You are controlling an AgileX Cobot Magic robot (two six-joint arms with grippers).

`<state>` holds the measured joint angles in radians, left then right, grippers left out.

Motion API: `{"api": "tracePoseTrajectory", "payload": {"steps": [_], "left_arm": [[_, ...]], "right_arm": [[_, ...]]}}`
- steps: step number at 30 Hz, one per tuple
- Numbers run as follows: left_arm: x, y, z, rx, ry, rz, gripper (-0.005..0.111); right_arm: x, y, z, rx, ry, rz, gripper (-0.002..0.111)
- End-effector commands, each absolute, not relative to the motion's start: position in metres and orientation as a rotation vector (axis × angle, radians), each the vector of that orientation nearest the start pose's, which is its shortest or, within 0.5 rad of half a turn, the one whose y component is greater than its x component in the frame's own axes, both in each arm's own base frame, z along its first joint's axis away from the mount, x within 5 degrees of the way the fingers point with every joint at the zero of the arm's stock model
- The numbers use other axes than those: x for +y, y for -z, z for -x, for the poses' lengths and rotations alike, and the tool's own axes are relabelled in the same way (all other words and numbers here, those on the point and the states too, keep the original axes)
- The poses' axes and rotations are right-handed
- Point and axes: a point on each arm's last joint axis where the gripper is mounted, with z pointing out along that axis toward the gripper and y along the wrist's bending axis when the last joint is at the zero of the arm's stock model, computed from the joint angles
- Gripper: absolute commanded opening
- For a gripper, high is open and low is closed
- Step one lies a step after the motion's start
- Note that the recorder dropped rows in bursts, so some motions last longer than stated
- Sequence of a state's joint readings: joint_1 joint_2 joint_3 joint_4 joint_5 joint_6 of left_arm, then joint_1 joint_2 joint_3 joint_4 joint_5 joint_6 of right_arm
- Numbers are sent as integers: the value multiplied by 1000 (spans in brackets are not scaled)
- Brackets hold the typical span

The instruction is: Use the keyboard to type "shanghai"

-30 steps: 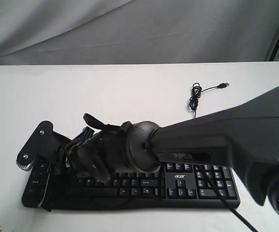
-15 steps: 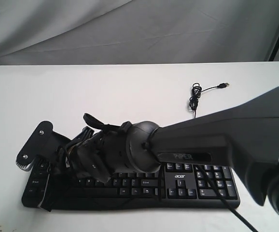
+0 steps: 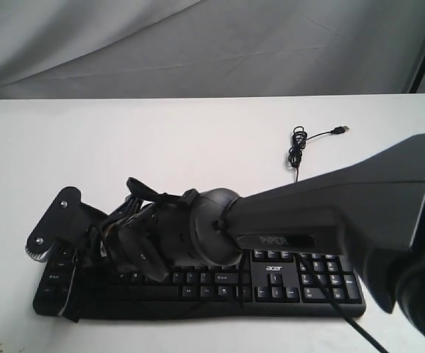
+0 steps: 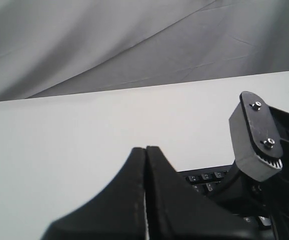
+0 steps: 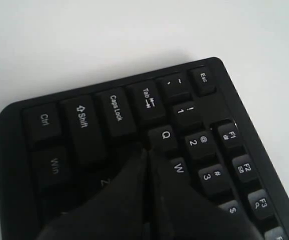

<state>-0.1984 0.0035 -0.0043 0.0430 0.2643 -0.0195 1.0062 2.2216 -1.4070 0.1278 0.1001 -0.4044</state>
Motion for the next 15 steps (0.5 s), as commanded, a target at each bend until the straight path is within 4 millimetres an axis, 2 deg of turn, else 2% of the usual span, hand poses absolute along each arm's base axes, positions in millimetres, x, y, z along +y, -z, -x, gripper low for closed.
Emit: {"api": "tracePoseTrajectory", "payload": {"steps": [1, 4, 8, 12, 15], "left_arm": [[-10, -190, -54, 1735, 124, -185, 0], [-10, -190, -54, 1735, 124, -185, 0], [-10, -190, -54, 1735, 124, -185, 0], [-10, -190, -54, 1735, 124, -185, 0], [-10, -190, -54, 1735, 124, -185, 0]], "right_arm": [[387, -129, -249, 1894, -338, 1466, 0], [376, -139, -242, 1873, -336, 1462, 0], [347, -147, -235, 1920, -353, 1376, 0], [318, -140, -237, 2049, -357, 1268, 0], [309, -133, -240, 2085, -344, 1249, 0]]}}
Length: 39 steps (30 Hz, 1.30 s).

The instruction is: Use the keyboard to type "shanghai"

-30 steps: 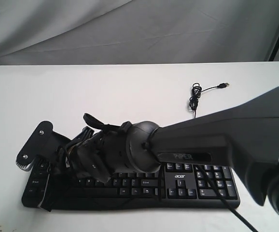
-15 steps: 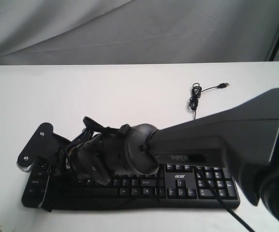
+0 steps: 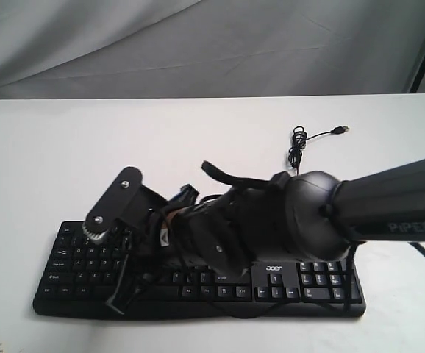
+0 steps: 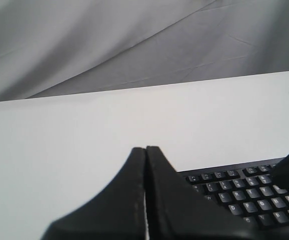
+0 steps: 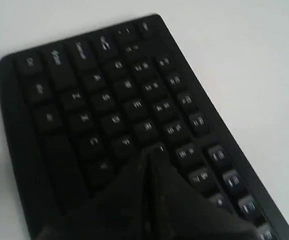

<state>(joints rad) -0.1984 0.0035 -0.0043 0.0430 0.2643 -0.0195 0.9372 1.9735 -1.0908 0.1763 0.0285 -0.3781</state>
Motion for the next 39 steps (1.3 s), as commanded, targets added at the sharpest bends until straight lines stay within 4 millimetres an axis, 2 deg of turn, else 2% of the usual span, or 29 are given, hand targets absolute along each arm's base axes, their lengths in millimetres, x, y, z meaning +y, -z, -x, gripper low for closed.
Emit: {"api": "tracePoseTrajectory", "payload": {"steps": [1, 6, 11, 19, 39], "left_arm": [[-10, -190, -54, 1735, 124, -185, 0], [-10, -190, -54, 1735, 124, -185, 0], [-10, -190, -54, 1735, 124, -185, 0], [-10, -190, -54, 1735, 124, -185, 0], [-10, -190, -54, 1735, 124, -185, 0]], "right_arm": [[308, -133, -241, 2086, -342, 1245, 0], [309, -133, -240, 2081, -344, 1245, 0], [318, -134, -231, 2036, -356, 1281, 0], [319, -118, -232, 2058, -341, 1297, 0], [316, -114, -238, 2031, -317, 1304, 0]]}}
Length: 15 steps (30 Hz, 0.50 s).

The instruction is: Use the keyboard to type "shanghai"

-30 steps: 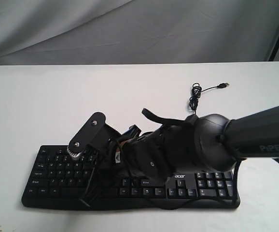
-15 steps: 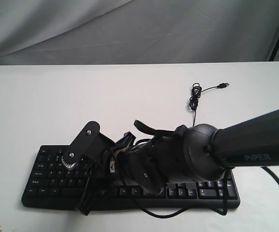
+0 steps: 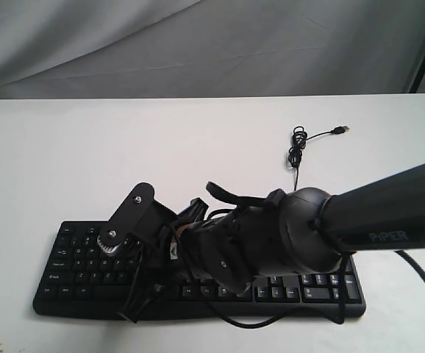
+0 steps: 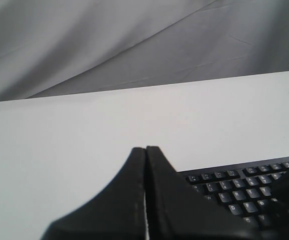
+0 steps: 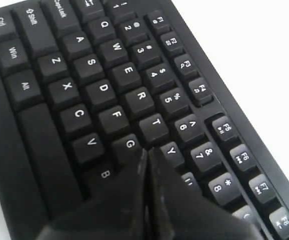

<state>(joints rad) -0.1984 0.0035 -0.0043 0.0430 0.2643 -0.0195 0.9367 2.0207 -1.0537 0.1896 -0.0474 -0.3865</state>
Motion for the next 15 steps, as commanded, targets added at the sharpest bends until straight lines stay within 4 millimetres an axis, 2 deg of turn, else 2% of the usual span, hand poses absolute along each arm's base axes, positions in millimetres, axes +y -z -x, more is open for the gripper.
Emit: {"api": "tracePoseTrajectory", "payload": {"steps": [1, 7, 15], "left_arm": [[-10, -190, -54, 1735, 124, -185, 0], [-10, -190, -54, 1735, 124, -185, 0], [-10, -190, -54, 1735, 124, -185, 0]], "right_arm": [[316, -114, -238, 2031, -317, 1304, 0], [316, -103, -239, 2034, -300, 1330, 0], [316, -103, -239, 2036, -300, 1331, 0]]}}
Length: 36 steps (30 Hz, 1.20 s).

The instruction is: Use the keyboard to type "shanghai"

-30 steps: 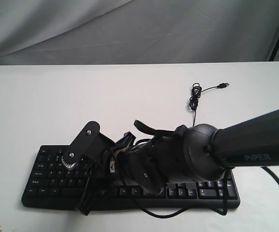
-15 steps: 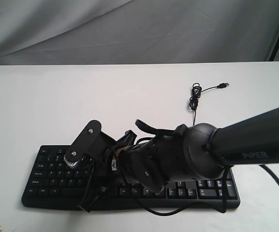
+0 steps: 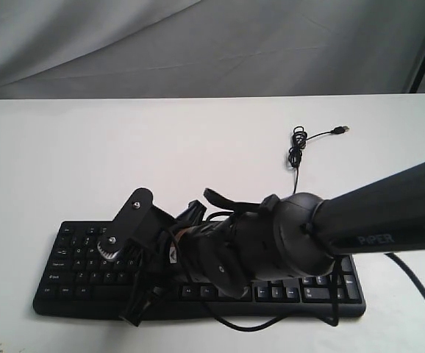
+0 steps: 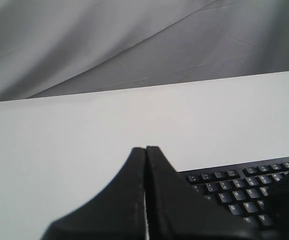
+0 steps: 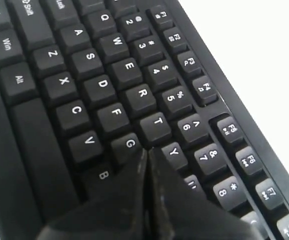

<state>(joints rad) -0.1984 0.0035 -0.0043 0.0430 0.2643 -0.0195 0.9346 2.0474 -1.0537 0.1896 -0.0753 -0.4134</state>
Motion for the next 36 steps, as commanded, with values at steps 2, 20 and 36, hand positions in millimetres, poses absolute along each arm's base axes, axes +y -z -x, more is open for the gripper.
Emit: {"api": "tracePoseTrajectory", "payload": {"steps": [2, 20, 36], "left_arm": [[-10, -190, -54, 1735, 124, -185, 0], [-10, -190, -54, 1735, 124, -185, 0], [-10, -190, -54, 1735, 124, -185, 0]], "right_arm": [[316, -104, -239, 2034, -300, 1330, 0], [403, -121, -250, 1946, -385, 1432, 0], [406, -113, -249, 1938, -383, 1440, 0]]}}
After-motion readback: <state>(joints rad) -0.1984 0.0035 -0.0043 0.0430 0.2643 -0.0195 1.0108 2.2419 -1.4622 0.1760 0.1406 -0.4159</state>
